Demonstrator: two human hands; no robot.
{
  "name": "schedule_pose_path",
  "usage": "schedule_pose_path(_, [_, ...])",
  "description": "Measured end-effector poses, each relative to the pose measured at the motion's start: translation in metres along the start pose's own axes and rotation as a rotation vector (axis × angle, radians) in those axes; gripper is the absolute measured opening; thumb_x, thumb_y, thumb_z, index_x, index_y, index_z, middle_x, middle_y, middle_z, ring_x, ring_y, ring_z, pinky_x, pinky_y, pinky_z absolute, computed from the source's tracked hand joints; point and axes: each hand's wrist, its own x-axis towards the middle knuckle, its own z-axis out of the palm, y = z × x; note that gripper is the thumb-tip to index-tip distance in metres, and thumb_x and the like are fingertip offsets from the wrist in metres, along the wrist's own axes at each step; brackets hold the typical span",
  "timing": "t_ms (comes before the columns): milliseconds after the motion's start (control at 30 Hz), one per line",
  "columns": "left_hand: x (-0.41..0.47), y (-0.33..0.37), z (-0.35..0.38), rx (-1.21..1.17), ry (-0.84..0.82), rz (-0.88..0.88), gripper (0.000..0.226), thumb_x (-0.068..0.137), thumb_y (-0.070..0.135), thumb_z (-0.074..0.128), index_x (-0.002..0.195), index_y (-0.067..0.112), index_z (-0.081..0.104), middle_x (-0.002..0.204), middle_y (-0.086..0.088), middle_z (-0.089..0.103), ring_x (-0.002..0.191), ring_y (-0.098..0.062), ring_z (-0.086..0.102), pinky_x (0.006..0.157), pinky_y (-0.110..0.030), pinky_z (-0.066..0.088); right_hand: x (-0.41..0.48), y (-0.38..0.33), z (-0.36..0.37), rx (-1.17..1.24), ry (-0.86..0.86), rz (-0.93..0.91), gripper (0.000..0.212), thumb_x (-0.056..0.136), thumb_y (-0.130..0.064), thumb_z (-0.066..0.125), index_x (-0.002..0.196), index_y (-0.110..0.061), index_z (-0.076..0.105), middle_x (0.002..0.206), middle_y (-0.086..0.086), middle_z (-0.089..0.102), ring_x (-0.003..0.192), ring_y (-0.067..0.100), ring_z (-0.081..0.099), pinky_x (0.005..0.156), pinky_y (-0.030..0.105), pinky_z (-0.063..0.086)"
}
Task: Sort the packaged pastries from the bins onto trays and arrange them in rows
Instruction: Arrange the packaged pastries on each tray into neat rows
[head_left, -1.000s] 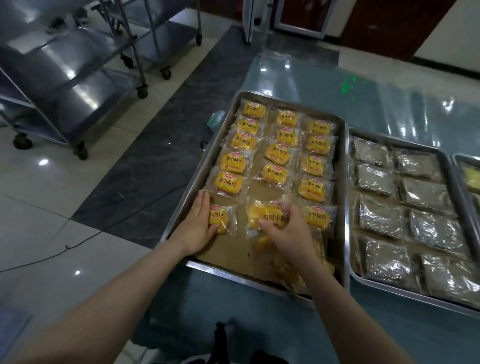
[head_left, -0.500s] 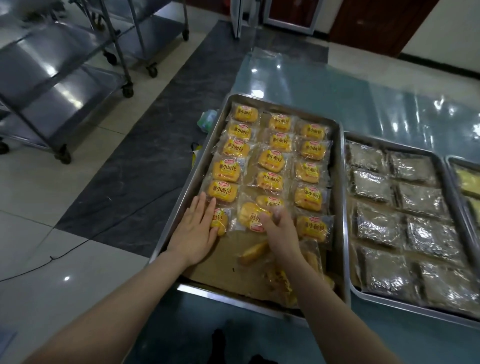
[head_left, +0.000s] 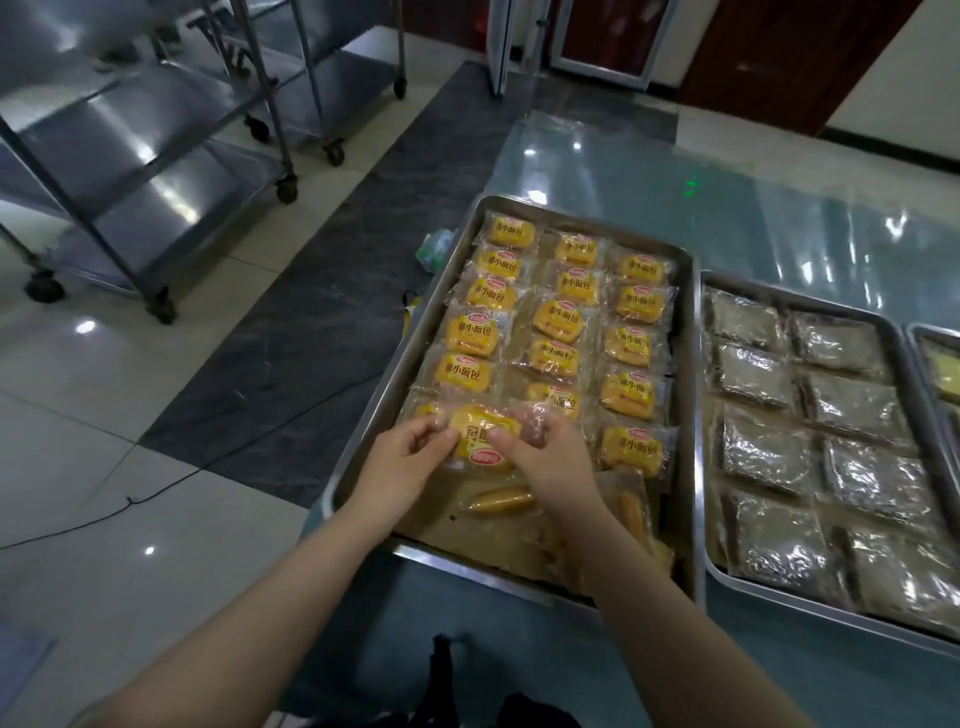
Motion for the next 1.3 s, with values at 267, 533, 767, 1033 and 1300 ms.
schedule_pose_path(267, [-0.018, -0.017, -0.02, -0.2, 0.266, -0.205, 0.008, 0.087, 0.027, 0.065, 0.091, 0.025, 0.072, 0.08, 0.004, 0.072, 0.063, -0.001, 0.063, 0.055, -0.017, 0.047, -0.017, 0.01, 0.013, -0.019, -0.299, 0.1, 0.032, 0.076, -0.01, 0.076, 0.1, -0.012, 0.056, 0.091, 0.005, 0.073, 0.08, 0.018, 0.072, 0.067, 0.031, 0.059])
schedule_pose_path(533, [-0.025, -0.024, -0.031, -0.247, 0.262, -0.24, 0.016, 0.091, 0.023, 0.059, 0.091, 0.018, 0.074, 0.081, 0.0, 0.071, 0.07, -0.012, 0.062, 0.063, -0.026, 0.049, -0.019, 0.017, 0.012, -0.114, -0.251, 0.091, 0.031, 0.077, -0.015, 0.077, 0.099, -0.018, 0.056, 0.081, -0.005, 0.073, 0.074, 0.008, 0.07, 0.062, 0.021, 0.055])
schedule_pose_path(767, [-0.016, 0.001, -0.052, -0.208, 0.295, -0.153, 0.027, 0.099, 0.013, 0.041, 0.1, 0.02, 0.067, 0.101, -0.005, 0.069, 0.093, -0.02, 0.064, 0.078, -0.034, 0.05, -0.023, 0.029, -0.024, -0.625, -0.561, 0.132, 0.054, 0.072, -0.029, 0.081, 0.118, -0.034, 0.054, 0.112, -0.019, 0.056, 0.102, 0.0, 0.054, 0.077, 0.011, 0.042])
schedule_pose_path(1033, [0.008, 0.021, -0.044, 0.582, -0.094, 0.186, 0.021, 0.087, 0.013, 0.063, 0.077, 0.032, 0.061, 0.085, 0.015, 0.063, 0.081, 0.001, 0.058, 0.069, -0.019, 0.045, -0.021, 0.03, -0.033, -0.471, -0.25, 0.179, 0.021, 0.088, -0.023, 0.062, 0.106, -0.027, 0.053, 0.092, -0.018, 0.06, 0.071, 0.002, 0.063, 0.055, 0.014, 0.051])
schedule_pose_path(1300, [0.014, 0.001, 0.004, 1.034, -0.324, 0.302, 0.048, 0.085, 0.025, 0.064, 0.129, 0.034, 0.047, 0.134, 0.01, 0.046, 0.128, -0.013, 0.037, 0.107, -0.036, 0.033, -0.019, 0.041, -0.047, -0.272, 0.013, 0.146, 0.024, 0.093, -0.032, 0.058, 0.11, -0.017, 0.064, 0.094, -0.005, 0.067, 0.068, 0.0, 0.063, 0.048, 0.012, 0.045])
